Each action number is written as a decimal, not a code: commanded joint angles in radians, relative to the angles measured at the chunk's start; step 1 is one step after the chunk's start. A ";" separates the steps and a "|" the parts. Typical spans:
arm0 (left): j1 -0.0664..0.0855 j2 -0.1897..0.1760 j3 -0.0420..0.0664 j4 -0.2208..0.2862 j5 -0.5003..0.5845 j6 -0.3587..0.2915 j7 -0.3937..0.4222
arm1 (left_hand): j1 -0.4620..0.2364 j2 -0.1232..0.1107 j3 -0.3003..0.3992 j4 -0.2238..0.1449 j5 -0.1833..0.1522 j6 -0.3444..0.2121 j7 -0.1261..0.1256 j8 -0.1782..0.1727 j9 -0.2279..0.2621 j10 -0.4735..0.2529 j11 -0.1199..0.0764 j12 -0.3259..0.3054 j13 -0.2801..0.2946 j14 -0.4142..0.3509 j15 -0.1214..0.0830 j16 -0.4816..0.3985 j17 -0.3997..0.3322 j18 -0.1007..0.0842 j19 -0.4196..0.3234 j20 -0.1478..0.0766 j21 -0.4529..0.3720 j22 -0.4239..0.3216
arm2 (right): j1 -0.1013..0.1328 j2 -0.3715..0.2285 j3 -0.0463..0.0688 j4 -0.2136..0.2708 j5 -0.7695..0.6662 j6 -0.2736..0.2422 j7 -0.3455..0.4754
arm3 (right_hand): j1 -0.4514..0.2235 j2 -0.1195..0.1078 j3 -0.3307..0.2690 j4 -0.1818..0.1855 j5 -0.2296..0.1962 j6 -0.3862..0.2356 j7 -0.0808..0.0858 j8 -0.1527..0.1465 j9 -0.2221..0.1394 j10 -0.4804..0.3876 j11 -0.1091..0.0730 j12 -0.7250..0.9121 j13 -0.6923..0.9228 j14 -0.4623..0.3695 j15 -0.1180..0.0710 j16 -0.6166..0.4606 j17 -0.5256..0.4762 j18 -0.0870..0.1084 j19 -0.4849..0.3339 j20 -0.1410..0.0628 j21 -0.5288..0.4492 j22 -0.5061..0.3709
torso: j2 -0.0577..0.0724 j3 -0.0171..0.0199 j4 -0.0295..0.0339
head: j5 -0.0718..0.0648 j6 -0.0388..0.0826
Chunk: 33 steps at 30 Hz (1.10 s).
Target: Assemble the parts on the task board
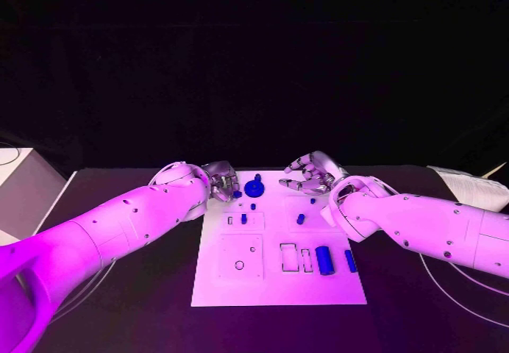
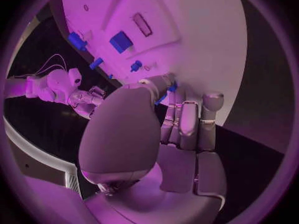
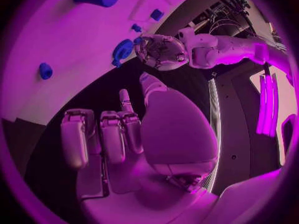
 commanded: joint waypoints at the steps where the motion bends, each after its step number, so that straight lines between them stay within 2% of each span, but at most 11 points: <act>1: -0.003 0.005 -0.002 -0.005 -0.007 0.032 -0.015 | -0.004 0.008 0.006 -0.004 -0.006 0.006 0.002 -0.006 -0.007 0.008 0.000 0.006 0.000 0.005 0.000 0.004 -0.002 0.003 0.006 -0.001 0.003 -0.001 | 0.000 0.000 0.000 0.002 -0.010 0.005 0.010 | -0.003 0.001 0.006 0.002 0.004 -0.006 -0.001 0.006 0.001 0.086 -0.006 -0.002 0.248 0.104 -0.002 0.004 0.263 -0.004 0.065 -0.001 -0.002 0.182 | 0.001 -0.0001 -0.0002 | 0.001 0.000; 13: -0.004 0.011 -0.006 -0.009 0.000 0.023 -0.008 | -0.010 0.012 0.017 -0.003 -0.007 0.023 0.002 -0.014 -0.027 0.016 0.000 0.004 -0.009 0.004 0.000 0.008 -0.005 0.001 0.009 0.000 0.008 0.007 | 0.000 0.000 0.000 0.005 -0.010 0.005 0.010 | -0.003 0.001 0.006 0.002 0.004 -0.006 -0.001 0.006 0.001 0.086 -0.006 -0.002 0.248 0.104 -0.002 0.004 0.263 -0.004 0.065 -0.001 -0.002 0.182 | 0.000 0.0002 0.0001 | 0.000 -0.002; 17: -0.004 0.010 -0.006 -0.010 0.012 0.014 -0.007 | -0.008 0.026 0.039 -0.005 -0.006 0.045 -0.003 -0.016 -0.042 0.030 -0.007 0.002 -0.018 0.012 -0.005 0.015 0.001 -0.001 0.021 -0.003 0.018 0.024 | 0.000 -0.001 0.000 0.006 -0.010 0.005 0.009 | -0.003 0.001 0.006 0.002 0.004 -0.006 -0.001 0.006 0.001 0.086 -0.006 -0.002 0.248 0.104 -0.002 0.004 0.263 -0.004 0.065 -0.001 -0.002 0.182 | 0.000 0.0005 0.0004 | 0.000 -0.002; 22: -0.004 0.009 -0.007 -0.009 0.021 0.018 -0.003 | -0.045 -0.004 0.017 0.000 -0.011 0.035 0.001 -0.038 -0.068 0.027 -0.002 0.002 -0.026 0.011 -0.002 0.019 -0.005 -0.001 0.014 -0.002 0.015 0.018 | 0.000 -0.002 0.000 0.006 -0.011 0.005 0.009 | -0.004 0.001 0.007 0.003 0.005 -0.005 -0.001 0.008 0.002 0.086 -0.006 -0.002 0.248 0.104 -0.003 0.004 0.263 -0.004 0.065 -0.001 -0.003 0.182 | -0.001 0.0000 0.0005 | 0.000 -0.002; 26: -0.004 0.008 -0.007 -0.006 0.023 0.016 -0.001 | -0.061 -0.006 -0.024 -0.003 -0.013 0.029 0.005 -0.045 -0.081 0.019 0.002 0.011 -0.025 0.011 0.002 0.022 -0.005 -0.001 0.014 0.001 0.014 0.019 | 0.000 -0.002 0.000 0.006 -0.011 0.005 0.009 | -0.004 0.001 0.007 0.003 0.005 -0.005 -0.001 0.008 0.002 0.086 -0.006 -0.002 0.248 0.104 -0.003 0.004 0.263 -0.004 0.065 -0.001 -0.003 0.182 | 0.000 -0.0002 0.0004 | 0.000 -0.003; 33: -0.004 0.009 -0.007 -0.004 0.026 0.006 0.001 | -0.058 0.000 -0.032 -0.005 -0.013 0.034 0.005 -0.044 -0.085 0.021 0.002 0.016 -0.025 0.022 0.002 0.030 0.010 -0.004 0.026 0.003 0.022 0.035 | 0.000 -0.001 0.000 0.006 -0.011 0.006 0.009 | -0.004 0.001 0.007 0.003 0.005 -0.005 -0.001 0.008 0.002 0.086 -0.006 -0.002 0.248 0.104 -0.003 0.004 0.263 -0.004 0.065 -0.001 -0.003 0.182 | 0.000 0.0003 -0.0001 | 0.001 -0.002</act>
